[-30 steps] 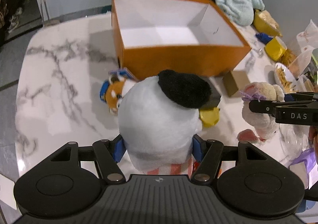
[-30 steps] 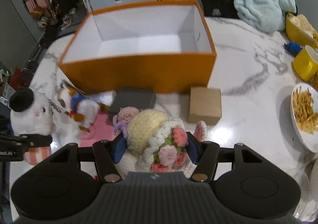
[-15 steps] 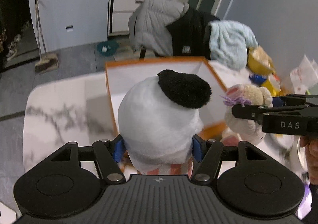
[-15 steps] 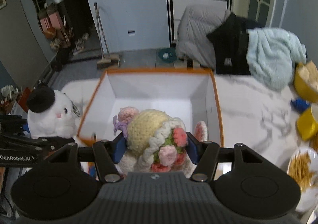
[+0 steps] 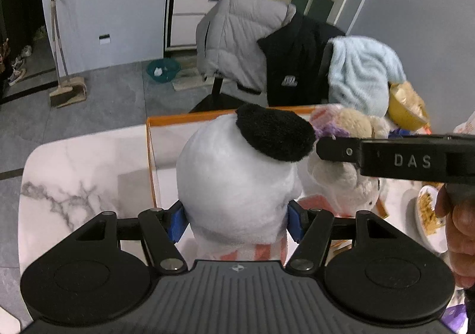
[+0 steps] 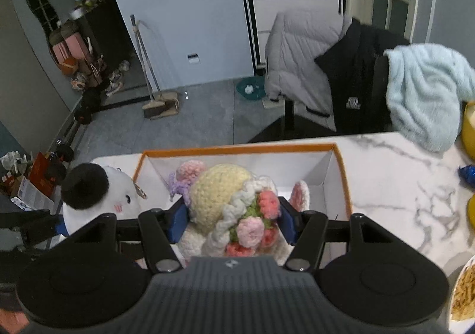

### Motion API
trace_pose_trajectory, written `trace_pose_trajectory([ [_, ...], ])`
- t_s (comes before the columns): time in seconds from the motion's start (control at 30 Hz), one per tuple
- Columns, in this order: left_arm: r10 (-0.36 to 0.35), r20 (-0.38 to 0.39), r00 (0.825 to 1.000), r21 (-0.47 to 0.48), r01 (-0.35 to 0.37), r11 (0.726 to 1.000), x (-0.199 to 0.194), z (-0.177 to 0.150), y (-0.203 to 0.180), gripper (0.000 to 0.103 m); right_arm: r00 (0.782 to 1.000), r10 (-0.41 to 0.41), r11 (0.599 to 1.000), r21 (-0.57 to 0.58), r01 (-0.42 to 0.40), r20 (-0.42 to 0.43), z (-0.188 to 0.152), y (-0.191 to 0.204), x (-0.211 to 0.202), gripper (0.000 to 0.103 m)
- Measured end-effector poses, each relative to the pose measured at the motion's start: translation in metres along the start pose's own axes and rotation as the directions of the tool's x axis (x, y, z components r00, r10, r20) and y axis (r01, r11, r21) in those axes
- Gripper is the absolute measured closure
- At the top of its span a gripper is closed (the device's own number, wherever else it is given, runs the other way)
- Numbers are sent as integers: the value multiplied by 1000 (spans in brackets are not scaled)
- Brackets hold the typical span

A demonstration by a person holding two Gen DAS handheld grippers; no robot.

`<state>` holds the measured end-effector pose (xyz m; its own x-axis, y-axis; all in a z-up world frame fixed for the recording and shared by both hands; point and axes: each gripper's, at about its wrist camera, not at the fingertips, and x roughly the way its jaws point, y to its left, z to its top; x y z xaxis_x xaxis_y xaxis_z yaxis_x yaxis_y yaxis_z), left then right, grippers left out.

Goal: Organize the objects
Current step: 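Carry both plushes over the orange box and lower them inside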

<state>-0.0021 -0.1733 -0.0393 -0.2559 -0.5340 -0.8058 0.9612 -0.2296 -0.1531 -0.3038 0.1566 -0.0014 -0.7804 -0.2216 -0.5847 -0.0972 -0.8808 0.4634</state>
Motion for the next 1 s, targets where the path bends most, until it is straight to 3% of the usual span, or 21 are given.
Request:
trace_pose_trajectory([
  [0.37,20,-161,987,45,-13,999,47,-6,9,28,994,-37,996,77,46,-107,-21,-3,72,40],
  [0.57,48,-234,971,54,-36,998,74,-3,7,28,986,-36,996,79,49,-160,-27,-2,96,40],
  [0.73,100,-254,962,149,-63,987,89,-2,-8,28,976,-24,993,108,49,-218,-32,-3,115,40],
  [1.0,265,-255,930,372,-158,914,107,-16,-37,26,962,-31,990,123,66,-271,-40,-2,131,40],
])
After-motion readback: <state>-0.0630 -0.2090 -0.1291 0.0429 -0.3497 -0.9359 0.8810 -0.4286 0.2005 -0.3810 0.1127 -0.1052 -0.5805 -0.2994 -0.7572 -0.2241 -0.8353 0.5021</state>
